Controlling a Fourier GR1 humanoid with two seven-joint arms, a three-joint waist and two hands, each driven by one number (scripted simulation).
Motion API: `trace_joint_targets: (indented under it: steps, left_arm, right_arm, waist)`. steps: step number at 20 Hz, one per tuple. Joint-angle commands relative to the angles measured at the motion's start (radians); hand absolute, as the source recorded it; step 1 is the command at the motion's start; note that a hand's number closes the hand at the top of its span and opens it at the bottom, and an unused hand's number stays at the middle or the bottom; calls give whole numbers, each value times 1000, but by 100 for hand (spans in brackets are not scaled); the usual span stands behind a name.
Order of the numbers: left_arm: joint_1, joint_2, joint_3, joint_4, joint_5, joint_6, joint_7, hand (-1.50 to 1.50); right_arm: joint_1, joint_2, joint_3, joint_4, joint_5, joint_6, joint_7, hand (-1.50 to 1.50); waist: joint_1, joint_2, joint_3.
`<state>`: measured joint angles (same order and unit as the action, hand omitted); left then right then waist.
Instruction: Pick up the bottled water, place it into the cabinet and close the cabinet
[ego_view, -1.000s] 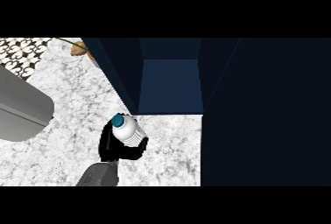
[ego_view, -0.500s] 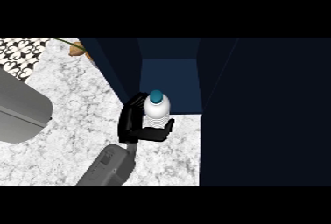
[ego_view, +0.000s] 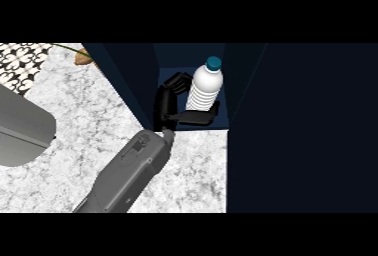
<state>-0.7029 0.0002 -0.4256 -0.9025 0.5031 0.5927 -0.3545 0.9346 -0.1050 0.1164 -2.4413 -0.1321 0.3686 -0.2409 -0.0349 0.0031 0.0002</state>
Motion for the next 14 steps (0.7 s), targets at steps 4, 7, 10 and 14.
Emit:
trace_joint_targets:
  steps: [4, 7, 10, 14]
  left_arm:
    - [-196, 0, 69, 246, 72, -6, 2, 150]
    - [-224, 0, 85, 385, 19, -17, -51, 150]
    - [-256, 10, 44, 471, -44, 22, -40, 150]
    - [-334, 27, 112, 605, -21, 51, -31, 150]
  right_arm:
    - [-8, 0, -5, -96, -90, -6, 85, -150]
    - [32, 8, -6, -68, -70, 23, 30, -150]
    - [-19, -17, -74, -73, -140, 17, 58, -150]
    - [-31, 1, -65, -29, -114, 28, 21, -150]
  waist:
    - [-8, 7, -1]
    - [-17, 8, -1]
    - [-10, 10, 0]
    - [-30, 18, -1]
